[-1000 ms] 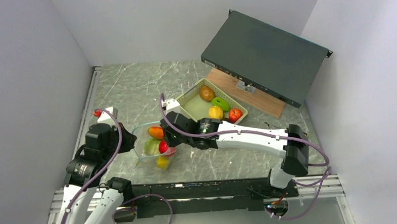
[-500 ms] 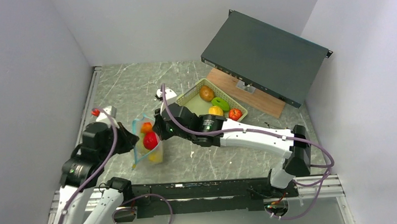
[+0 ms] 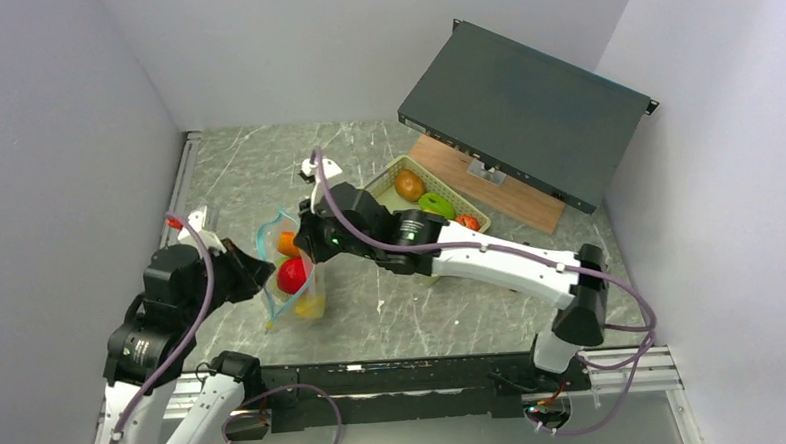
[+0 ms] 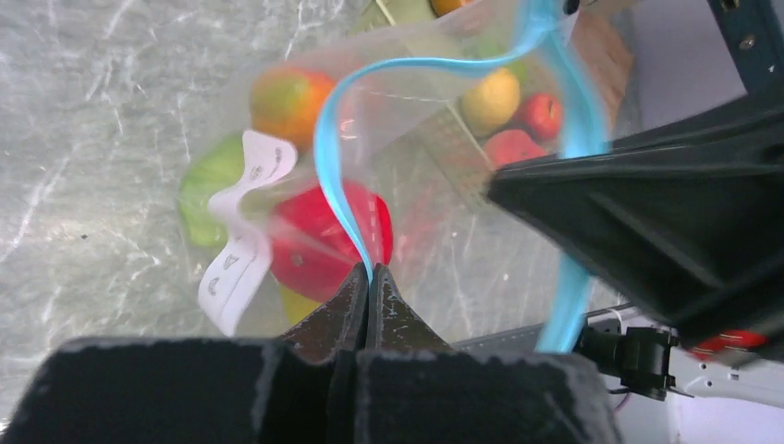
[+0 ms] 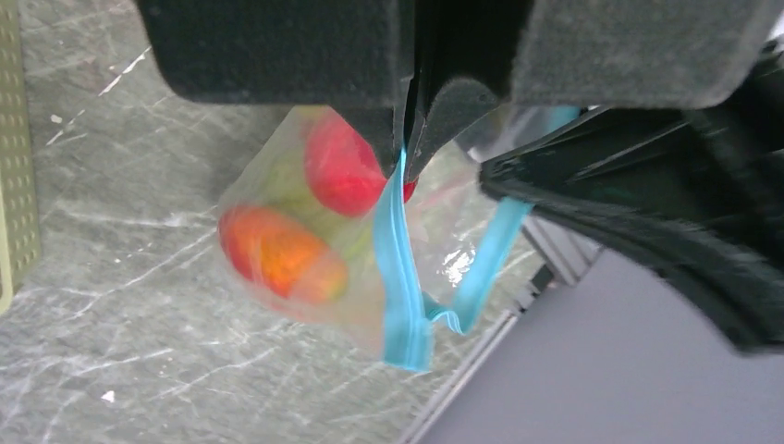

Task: Place the food in the zip-top bag and seal the zipper
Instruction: Adjust the zipper food storage bag at the center of the board.

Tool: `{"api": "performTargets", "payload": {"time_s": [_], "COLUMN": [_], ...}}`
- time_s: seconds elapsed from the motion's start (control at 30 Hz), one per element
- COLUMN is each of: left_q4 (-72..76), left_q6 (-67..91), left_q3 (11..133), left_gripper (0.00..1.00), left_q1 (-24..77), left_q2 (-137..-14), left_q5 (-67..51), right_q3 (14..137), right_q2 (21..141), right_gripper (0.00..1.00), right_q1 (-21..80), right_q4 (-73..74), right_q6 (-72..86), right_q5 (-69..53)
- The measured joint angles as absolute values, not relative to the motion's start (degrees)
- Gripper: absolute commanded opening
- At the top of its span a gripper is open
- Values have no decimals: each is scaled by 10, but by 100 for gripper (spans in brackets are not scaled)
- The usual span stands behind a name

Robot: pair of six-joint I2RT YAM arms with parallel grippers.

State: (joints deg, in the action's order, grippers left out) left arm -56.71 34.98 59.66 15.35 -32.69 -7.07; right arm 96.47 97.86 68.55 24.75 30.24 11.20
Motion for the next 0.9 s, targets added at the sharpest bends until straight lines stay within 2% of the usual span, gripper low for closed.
{"api": "performTargets", "payload": {"time_s": [0.13,0.23,0.37,0.63,0.77,0.9], "left_q4": [-540,-554,-560,-542,-534,-567], "left_q6": [366,367,367,373,375,388], "left_q3": [518,473,496,582,533,471], "left_gripper": [0,0,0,0,0,0], "left_q1": [154,154,153,153,153,153], "left_q2": [-292,-340,-398,-294,-291,-306], "left_q5": [-77,-73,-100,-124,-90,-56], "right_q3": [888,846,849,908,858,839], "right_q2": [920,931,992,946,884,898], "right_gripper": [0,0,0,0,0,0], "right_q1": [687,687,693,731,732,731], "right_q4": [183,153,167,228,186,177], "right_q6": [327,342,345,336,343,332], "right_q5": [102,98,89,107,127,156]}}
